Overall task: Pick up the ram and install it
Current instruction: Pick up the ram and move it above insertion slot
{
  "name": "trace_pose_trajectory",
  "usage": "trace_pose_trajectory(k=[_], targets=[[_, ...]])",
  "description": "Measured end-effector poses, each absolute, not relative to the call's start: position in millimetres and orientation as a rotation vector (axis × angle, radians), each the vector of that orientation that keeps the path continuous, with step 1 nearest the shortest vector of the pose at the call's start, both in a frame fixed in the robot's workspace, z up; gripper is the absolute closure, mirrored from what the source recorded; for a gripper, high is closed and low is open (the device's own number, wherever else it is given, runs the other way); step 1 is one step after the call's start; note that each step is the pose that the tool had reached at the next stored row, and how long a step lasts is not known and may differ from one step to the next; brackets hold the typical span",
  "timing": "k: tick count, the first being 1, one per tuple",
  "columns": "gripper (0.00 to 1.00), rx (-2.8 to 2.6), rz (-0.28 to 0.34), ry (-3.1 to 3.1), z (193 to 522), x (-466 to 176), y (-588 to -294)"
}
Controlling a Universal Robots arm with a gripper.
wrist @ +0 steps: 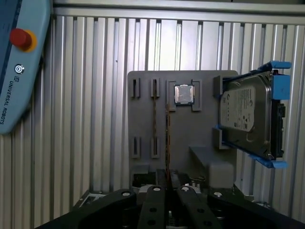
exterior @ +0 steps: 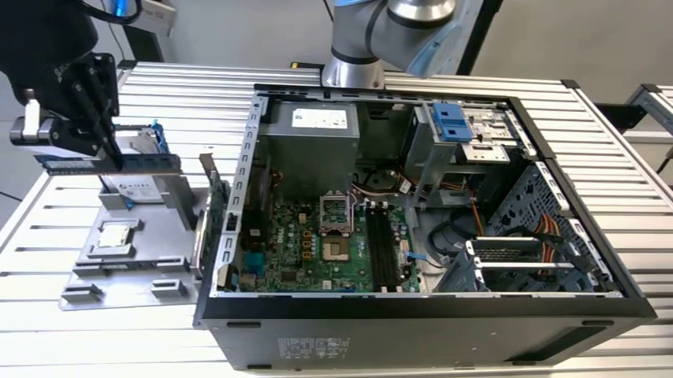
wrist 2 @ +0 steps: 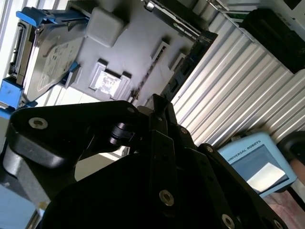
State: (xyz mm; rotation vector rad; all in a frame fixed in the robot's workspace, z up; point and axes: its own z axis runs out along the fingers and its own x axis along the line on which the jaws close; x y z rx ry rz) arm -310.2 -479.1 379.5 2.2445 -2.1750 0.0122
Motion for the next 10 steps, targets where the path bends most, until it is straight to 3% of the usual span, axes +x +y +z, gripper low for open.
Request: trace_pose_trajectory(k=[10], targets=[[1.0, 2.244, 0.012, -2.175, 379.4, -300.0, -479.0]])
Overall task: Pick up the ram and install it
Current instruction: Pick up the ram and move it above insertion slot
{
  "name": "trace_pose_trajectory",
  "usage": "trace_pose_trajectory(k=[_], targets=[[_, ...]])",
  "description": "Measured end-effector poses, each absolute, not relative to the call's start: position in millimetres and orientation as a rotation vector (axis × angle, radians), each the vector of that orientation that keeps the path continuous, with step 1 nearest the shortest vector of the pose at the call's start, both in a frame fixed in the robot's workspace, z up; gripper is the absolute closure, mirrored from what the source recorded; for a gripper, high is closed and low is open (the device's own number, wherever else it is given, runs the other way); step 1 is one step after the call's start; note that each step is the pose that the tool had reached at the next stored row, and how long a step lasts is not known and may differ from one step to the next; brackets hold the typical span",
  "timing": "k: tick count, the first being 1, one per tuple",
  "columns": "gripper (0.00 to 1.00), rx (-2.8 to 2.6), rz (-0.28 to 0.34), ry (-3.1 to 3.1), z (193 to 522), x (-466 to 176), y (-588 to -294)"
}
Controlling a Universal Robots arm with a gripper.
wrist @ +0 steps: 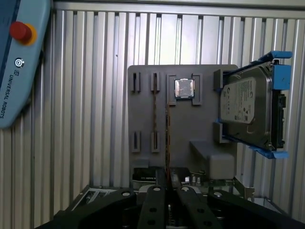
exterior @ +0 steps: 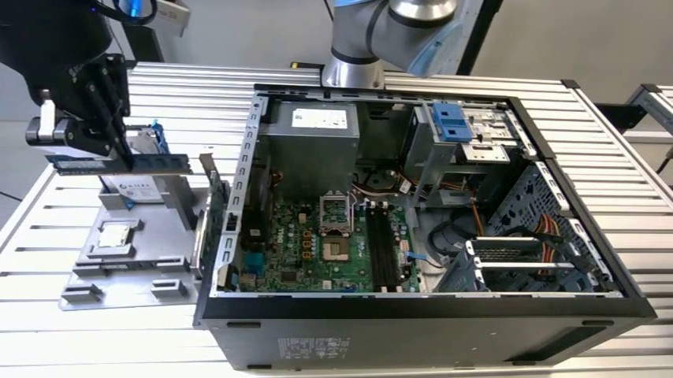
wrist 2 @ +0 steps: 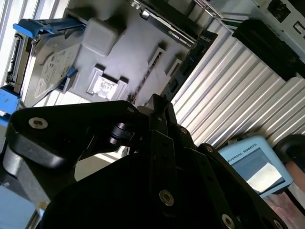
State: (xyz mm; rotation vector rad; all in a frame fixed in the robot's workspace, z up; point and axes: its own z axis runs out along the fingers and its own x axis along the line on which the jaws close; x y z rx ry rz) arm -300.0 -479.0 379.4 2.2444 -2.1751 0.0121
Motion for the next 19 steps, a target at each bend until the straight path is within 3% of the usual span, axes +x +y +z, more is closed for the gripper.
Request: trace_pose_trajectory(k=[19], targets=[[1.0, 2.244, 0.012, -2.175, 379.5, -284.7, -479.0]])
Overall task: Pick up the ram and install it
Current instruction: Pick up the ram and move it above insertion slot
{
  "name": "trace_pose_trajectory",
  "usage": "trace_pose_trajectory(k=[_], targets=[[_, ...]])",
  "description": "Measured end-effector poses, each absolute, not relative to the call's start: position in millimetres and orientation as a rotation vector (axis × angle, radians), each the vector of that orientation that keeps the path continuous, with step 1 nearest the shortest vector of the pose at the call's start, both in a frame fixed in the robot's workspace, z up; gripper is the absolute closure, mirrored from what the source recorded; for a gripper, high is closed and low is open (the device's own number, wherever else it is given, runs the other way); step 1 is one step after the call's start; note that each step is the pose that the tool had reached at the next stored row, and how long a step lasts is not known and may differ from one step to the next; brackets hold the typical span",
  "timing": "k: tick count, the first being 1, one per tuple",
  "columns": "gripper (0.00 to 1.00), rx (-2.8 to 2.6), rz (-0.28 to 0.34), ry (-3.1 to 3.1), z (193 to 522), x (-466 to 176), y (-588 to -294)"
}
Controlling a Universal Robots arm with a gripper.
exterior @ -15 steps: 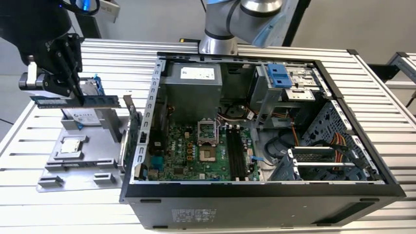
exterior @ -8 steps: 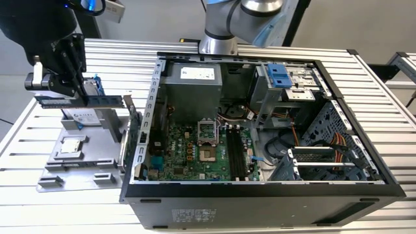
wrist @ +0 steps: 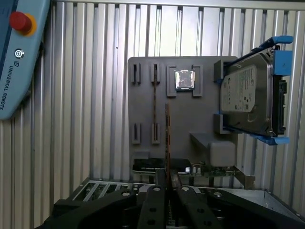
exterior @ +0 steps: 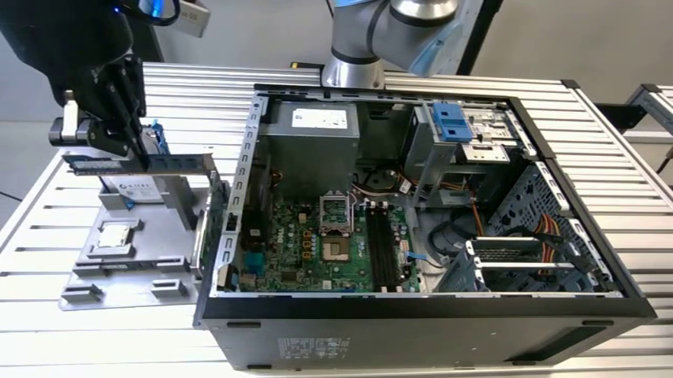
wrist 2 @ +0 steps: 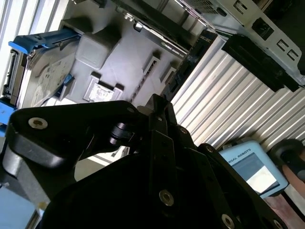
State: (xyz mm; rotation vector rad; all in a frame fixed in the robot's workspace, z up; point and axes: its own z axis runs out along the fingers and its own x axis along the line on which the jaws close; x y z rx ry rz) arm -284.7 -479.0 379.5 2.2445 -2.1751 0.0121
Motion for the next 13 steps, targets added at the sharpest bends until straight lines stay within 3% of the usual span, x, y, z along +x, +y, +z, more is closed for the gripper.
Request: trace_pose_trajectory(k=[13], targets=[[1.0, 2.244, 0.012, -2.175, 379.5, -271.6, -479.0]])
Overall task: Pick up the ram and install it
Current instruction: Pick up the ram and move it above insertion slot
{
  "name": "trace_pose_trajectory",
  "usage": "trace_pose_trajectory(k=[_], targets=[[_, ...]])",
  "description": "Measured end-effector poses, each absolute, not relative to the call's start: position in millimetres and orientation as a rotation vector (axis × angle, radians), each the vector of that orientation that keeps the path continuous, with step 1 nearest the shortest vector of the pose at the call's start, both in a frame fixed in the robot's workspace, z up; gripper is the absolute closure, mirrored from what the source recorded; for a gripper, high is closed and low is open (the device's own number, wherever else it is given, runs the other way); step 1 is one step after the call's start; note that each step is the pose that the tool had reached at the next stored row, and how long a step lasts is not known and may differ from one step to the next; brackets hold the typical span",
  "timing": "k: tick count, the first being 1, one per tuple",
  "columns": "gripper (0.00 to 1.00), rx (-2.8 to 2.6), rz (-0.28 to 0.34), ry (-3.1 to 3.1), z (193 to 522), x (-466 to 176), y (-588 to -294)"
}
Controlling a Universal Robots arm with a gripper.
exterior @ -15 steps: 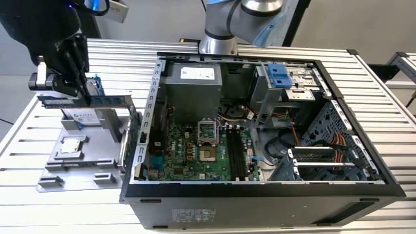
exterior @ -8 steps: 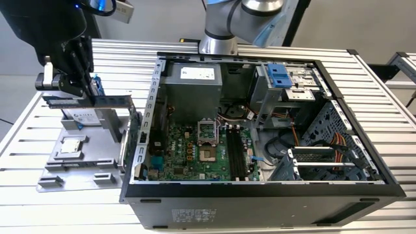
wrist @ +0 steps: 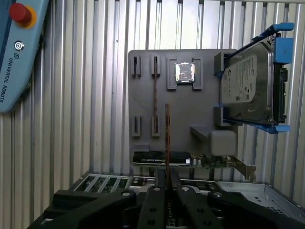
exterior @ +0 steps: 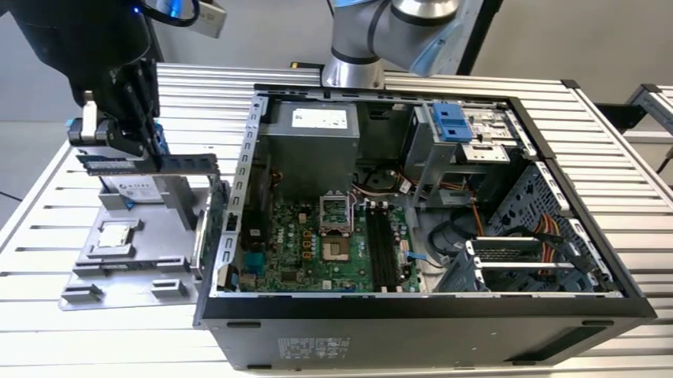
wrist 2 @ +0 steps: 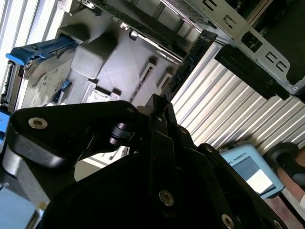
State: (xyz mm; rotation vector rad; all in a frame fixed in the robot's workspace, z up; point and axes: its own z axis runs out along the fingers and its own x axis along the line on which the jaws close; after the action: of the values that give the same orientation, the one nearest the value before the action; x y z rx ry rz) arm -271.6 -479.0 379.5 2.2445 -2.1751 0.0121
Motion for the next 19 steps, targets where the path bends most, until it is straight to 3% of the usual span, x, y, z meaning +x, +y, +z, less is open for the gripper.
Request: trace_pose_trajectory(k=[19], targets=[[1.0, 2.244, 0.012, -2.175, 379.5, -249.0, -479.0]])
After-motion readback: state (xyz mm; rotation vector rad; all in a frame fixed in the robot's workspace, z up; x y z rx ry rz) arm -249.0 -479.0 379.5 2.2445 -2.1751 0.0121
